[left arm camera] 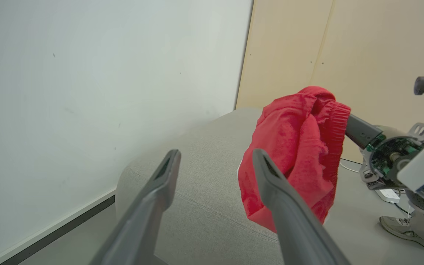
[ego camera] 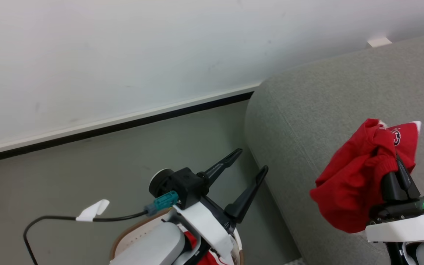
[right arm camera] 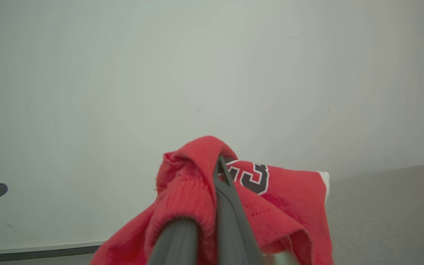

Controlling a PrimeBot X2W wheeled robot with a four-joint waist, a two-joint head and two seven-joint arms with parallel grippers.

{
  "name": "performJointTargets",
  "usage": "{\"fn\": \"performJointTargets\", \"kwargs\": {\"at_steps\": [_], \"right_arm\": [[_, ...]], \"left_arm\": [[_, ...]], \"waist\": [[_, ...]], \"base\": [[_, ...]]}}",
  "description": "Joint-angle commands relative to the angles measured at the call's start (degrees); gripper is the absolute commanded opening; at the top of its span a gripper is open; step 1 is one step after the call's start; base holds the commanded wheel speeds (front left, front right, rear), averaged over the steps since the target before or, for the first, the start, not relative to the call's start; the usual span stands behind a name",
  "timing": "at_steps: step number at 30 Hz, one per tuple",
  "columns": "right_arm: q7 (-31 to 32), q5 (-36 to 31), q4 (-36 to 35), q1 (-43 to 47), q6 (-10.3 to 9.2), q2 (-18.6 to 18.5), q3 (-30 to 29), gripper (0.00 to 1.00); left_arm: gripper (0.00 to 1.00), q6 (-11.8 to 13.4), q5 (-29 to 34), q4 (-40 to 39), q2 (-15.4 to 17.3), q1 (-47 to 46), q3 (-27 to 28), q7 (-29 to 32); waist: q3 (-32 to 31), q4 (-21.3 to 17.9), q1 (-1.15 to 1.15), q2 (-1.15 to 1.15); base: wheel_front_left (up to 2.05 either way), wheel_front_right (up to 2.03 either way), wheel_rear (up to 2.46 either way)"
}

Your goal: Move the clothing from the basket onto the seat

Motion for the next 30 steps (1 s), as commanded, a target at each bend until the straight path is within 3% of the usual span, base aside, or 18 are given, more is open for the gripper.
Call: {"fn": "performJointTargets", "kwargs": {"at_steps": [1, 15, 23, 30], "right_arm": [[0.03, -0.30, -0.83, 0.83, -0.12, 0.32, -0.47, 0.00], [0.03, 1.85, 2.32, -6.69, -0.12, -0.62, -2.73, 0.00], [0.03, 5.77, 10.41, -20.13, -0.12, -2.96, -5.93, 0.00], [0.04, 7.34, 17.01, -33.51, -0.12, -5.31, -13.73, 0.00]], "left_arm": [[1.00, -0.40, 0.73, -0.14, 0.12, 1.04, 0.57, 0.00], [1.00, -2.58, 3.25, 0.27, 0.52, 0.57, 0.82, 0.00], [1.00, -3.55, 4.65, -3.10, 3.16, -2.67, 0.19, 1.50], [1.00, -3.67, 6.75, -8.02, 6.88, -6.57, 1.26, 3.11]], "waist": [[1.43, -1.78, 0.00, -0.01], [6.91, -2.35, 0.00, -0.01], [17.13, 1.64, 0.00, -0.01], [27.85, 5.97, 0.00, -0.01]], "base": [[0.00, 0.00, 0.00], [0.00, 0.00, 0.00], [0.00, 0.00, 0.00], [0.00, 0.00, 0.00]]}}
